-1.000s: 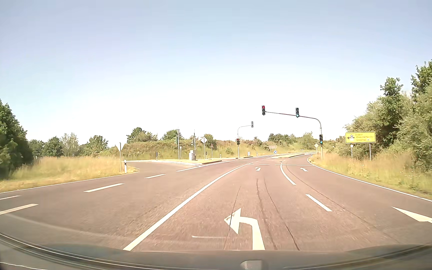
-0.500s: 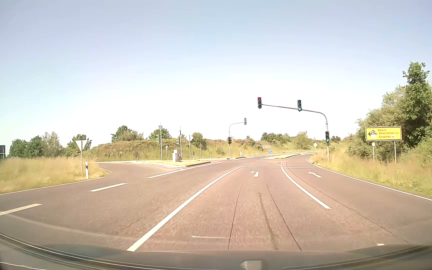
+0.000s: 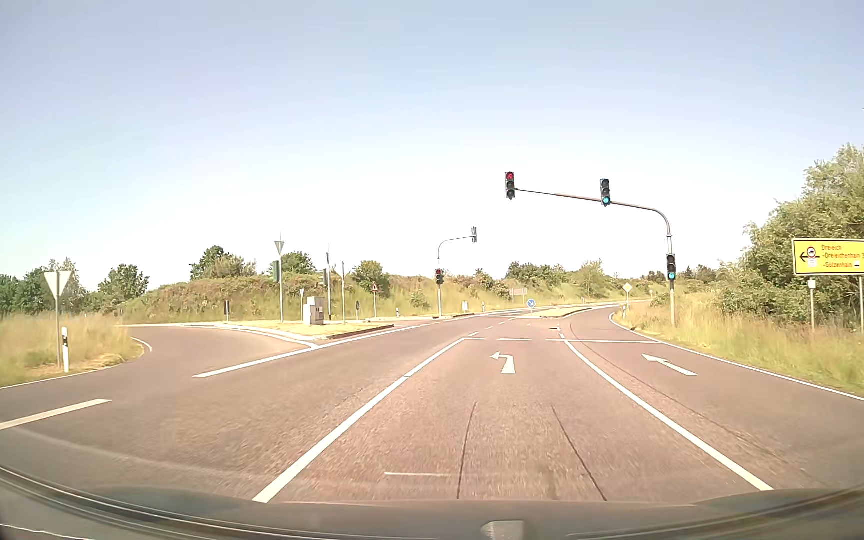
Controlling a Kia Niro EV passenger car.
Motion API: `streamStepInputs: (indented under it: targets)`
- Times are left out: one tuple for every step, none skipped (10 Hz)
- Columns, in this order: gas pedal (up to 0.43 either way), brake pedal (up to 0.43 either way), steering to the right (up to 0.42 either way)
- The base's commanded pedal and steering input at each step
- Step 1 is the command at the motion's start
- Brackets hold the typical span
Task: Follow the waypoints while adhering to traffic rules and regulations
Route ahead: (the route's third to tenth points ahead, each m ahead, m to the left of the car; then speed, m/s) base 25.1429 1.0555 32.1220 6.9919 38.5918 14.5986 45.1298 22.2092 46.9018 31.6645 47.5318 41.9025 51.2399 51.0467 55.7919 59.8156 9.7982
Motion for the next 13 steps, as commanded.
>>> streamStepInputs:
  targets:
    - [0.000, 0.329, 0.036]
    - [0.000, 0.335, 0.036]
    - [0.000, 0.335, 0.036]
    - [0.000, 0.341, 0.035]
    - [0.000, 0.348, 0.035]
    - [0.000, 0.348, 0.035]
    - [0.000, 0.348, 0.034]
    - [0.000, 0.354, 0.033]
    - [0.000, 0.360, 0.033]
    - [0.000, 0.360, 0.033]
    - [0.000, 0.360, 0.033]
    - [0.000, 0.366, 0.033]
    - [0.000, 0.366, 0.033]
